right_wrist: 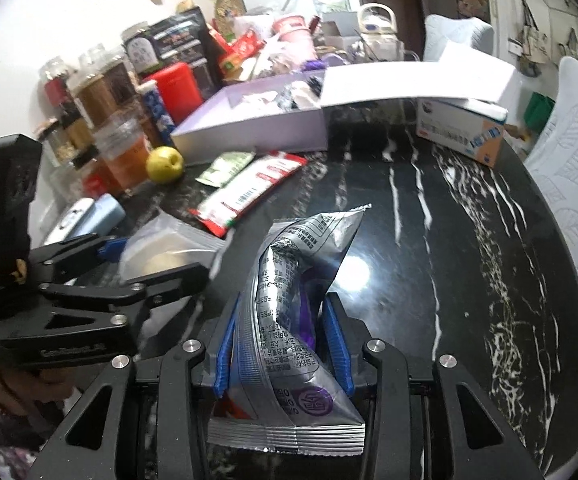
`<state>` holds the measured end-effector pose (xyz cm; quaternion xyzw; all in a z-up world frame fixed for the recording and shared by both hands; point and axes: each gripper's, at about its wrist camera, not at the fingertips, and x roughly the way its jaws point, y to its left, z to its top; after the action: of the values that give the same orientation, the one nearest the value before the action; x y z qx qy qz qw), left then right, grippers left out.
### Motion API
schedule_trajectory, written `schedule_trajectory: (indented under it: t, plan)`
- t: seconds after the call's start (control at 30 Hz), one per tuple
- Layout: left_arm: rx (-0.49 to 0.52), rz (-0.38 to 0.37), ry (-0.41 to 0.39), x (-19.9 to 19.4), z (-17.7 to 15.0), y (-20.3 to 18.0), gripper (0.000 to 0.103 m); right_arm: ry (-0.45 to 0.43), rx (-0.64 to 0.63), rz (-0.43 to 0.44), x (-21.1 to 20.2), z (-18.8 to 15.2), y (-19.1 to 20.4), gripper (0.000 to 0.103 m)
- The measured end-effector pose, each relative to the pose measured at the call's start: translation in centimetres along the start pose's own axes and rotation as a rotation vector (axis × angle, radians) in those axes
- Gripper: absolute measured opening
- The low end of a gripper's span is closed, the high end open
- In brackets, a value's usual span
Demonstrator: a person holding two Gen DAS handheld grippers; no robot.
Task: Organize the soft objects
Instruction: 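Lift the zip bag with the left tool while the right tool lifts the silver packet, then carry the zip bag and silver packet over the white box with both tools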
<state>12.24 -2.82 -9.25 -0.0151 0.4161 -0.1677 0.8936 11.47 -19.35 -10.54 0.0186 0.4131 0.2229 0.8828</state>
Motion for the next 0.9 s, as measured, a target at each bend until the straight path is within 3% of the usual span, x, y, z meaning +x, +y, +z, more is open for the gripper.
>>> schedule_trajectory:
  t: [0.37, 0.77, 0.9]
  plan:
    - [0.011, 0.013, -0.142, -3.0, 3.5, 0.4, 0.067, -0.078, -0.057, 0.066, -2.0, 3.4, 1.2, 0.040]
    - [0.004, 0.073, -0.319, -7.2, 9.3, 2.0, 0.067, -0.205, -0.155, 0.148, -4.4, 9.9, 2.9, 0.040]
    - [-0.008, 0.063, -0.369, -8.0, 11.7, 2.9, 0.067, -0.247, -0.201, 0.167, -4.8, 12.6, 3.8, 0.040]
